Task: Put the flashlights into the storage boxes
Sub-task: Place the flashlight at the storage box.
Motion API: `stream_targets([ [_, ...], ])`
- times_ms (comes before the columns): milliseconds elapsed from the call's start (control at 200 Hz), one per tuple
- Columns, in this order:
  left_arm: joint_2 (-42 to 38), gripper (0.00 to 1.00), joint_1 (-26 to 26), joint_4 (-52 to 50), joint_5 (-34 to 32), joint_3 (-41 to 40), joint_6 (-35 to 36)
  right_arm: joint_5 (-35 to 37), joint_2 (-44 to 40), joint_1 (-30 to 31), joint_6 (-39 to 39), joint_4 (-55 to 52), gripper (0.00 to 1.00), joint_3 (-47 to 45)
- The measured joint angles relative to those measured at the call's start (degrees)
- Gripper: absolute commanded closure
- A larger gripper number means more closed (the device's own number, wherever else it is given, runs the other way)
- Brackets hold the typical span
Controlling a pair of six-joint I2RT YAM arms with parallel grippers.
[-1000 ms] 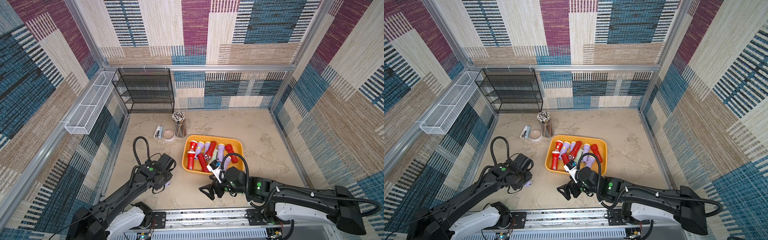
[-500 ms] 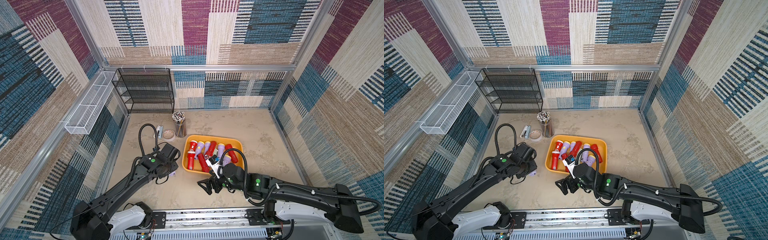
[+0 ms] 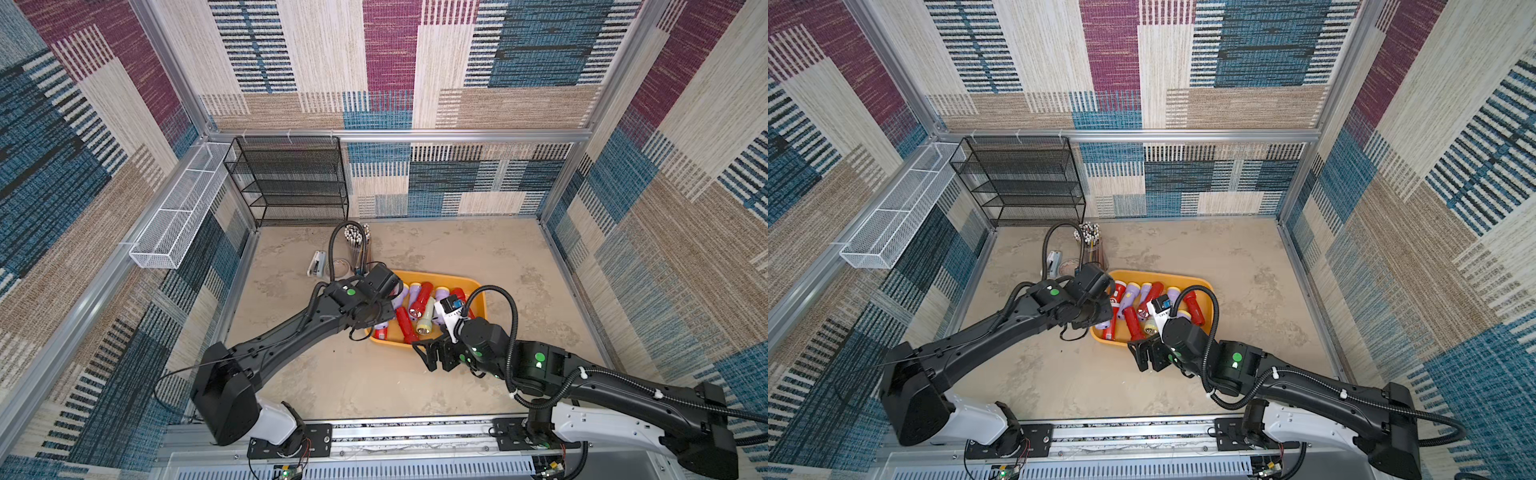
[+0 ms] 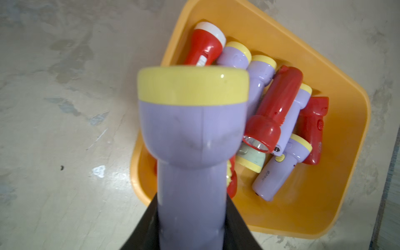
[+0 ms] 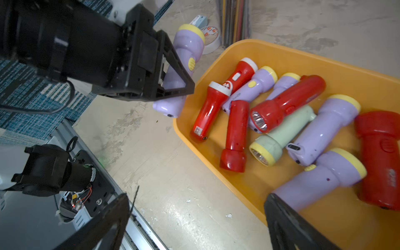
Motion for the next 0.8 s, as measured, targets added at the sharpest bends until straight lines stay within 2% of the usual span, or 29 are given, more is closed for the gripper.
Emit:
stream_targets([
  [160,10.5,0.76,-2.6,1.1,1.1,9.5,3.6,1.6,-5.8,-1.2,1.7,-4.2,0.0,0.0],
  [326,17.6,0.76,-3.5,1.2,2.3,15.4,5.6,2.0,-9.2,-1.3,3.5,-7.7,0.0,0.2],
  [576,26.8,0.76,-8.2,1.2,5.4,24.5,7.0,2.4,-10.5,-1.3,5.5,-11.0,0.0,1.4],
  [801,32.6,0.72,-9.2,1.4,6.6,29.2,8.5,2.8,-9.5,-1.3,6.3,-11.8,0.0,3.1],
])
